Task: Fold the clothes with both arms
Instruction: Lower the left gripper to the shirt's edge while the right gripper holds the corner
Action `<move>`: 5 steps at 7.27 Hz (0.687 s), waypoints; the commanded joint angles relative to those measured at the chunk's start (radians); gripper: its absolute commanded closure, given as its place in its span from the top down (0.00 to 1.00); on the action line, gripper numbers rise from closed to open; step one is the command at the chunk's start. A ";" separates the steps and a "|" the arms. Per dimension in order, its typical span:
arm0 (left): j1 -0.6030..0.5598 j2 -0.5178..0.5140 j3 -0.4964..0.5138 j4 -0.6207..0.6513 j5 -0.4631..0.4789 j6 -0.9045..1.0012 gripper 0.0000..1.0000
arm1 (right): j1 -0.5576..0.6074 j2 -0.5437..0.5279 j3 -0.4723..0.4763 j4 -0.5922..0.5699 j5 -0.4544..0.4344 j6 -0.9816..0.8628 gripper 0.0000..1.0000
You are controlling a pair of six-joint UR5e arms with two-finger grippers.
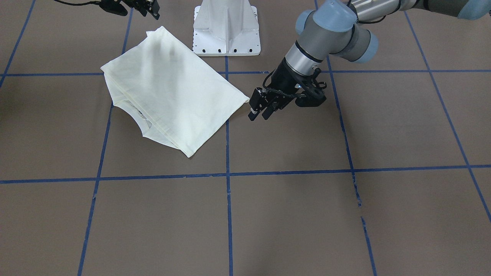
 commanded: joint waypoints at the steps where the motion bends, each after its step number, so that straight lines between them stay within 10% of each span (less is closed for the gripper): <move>1: 0.125 0.060 -0.093 0.092 0.059 -0.063 0.63 | 0.278 0.020 -0.030 0.000 0.017 -0.021 1.00; 5: 0.288 0.016 0.011 0.154 0.180 -0.091 0.64 | 0.571 0.346 -0.343 -0.001 0.055 -0.258 1.00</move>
